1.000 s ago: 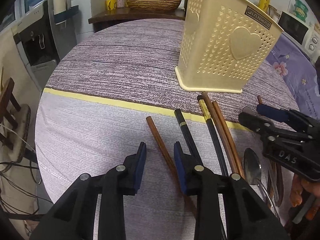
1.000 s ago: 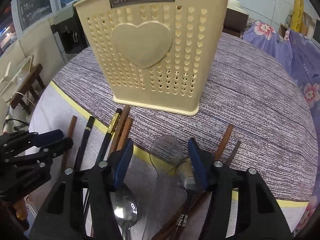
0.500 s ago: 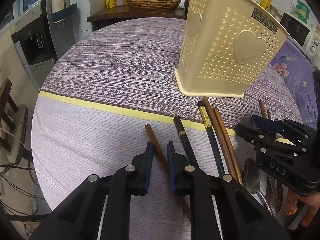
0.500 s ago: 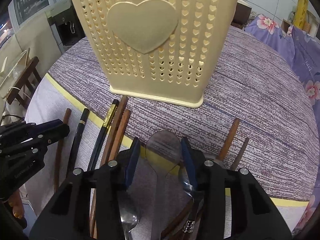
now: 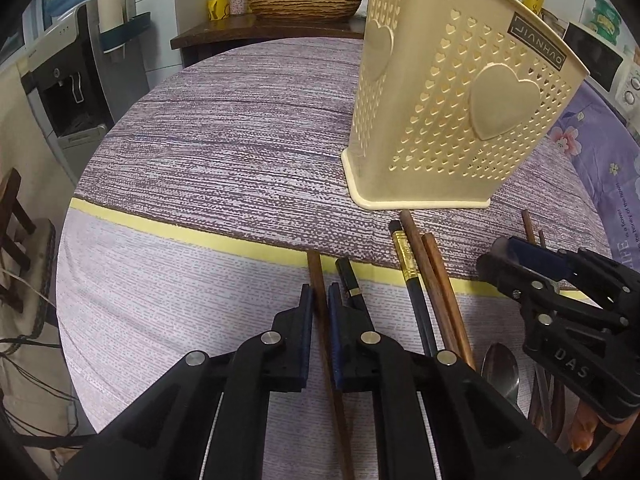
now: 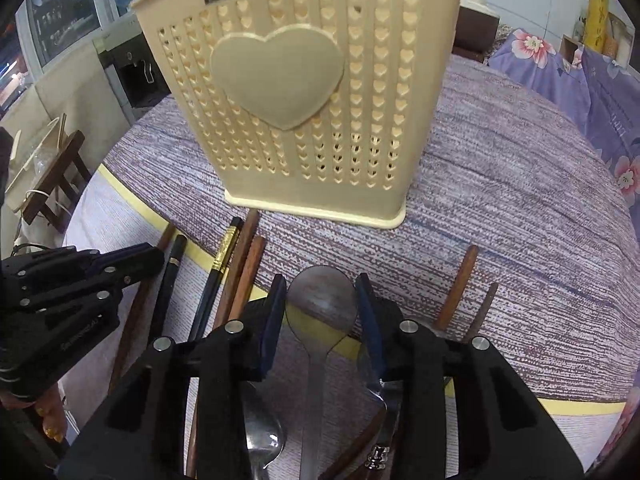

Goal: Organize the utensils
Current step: 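Grasp a brown wooden chopstick with the left tool while the right tool grasps a metal spoon, then lower chopstick and spoon into the cream holder and open both tools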

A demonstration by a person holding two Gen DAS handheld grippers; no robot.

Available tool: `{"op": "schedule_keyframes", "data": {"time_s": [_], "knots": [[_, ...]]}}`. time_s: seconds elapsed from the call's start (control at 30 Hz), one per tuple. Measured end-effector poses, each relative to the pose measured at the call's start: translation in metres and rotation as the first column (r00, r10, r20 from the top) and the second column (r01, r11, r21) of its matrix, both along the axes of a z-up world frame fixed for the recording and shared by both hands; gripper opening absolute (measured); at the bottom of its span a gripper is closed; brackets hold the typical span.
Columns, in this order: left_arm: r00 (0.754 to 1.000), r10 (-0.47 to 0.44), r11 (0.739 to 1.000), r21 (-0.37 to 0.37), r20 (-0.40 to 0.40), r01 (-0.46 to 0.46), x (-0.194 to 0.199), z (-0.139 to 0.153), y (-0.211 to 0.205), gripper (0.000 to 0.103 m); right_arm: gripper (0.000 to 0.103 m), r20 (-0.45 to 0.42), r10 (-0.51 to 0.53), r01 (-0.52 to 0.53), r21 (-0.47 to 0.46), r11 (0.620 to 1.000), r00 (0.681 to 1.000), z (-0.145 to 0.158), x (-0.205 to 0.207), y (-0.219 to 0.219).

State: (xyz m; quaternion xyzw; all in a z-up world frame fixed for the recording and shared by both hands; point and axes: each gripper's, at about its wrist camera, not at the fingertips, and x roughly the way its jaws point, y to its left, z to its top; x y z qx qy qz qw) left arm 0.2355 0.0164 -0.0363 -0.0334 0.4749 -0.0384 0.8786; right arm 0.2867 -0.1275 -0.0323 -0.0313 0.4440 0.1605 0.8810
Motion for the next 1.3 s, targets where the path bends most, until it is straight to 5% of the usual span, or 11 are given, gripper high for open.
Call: {"op": "schedule_keyframes", "data": {"time_s": [0.27, 0.63, 1.03, 1.3], "knots": [[0.990, -0.018, 0.997, -0.072, 0.140, 0.028, -0.017, 0.046, 0.008, 0.008, 0.037, 0.107, 0.009, -0.024, 0.134, 0.991, 0.994, 0.054, -0.021, -0.026], [0.917, -0.030, 0.994, -0.089, 0.399, 0.071, -0.048, 0.143, 0.021, 0.008, 0.036, 0.260, 0.040, -0.090, 0.185, 0.979, 0.965, 0.132, -0.055, -0.039], [0.896, -0.015, 0.992, -0.104, 0.444, 0.068, -0.054, 0.155, 0.031, 0.007, 0.036, 0.275, 0.056, -0.108, 0.178, 0.978, 0.960, 0.130, -0.061, -0.038], [0.864, -0.005, 0.992, -0.103, 0.503, 0.066, -0.060, 0.188, 0.040, 0.007, 0.036, 0.300, 0.055, -0.120, 0.201, 0.972, 0.952, 0.159, -0.055, -0.052]]}}
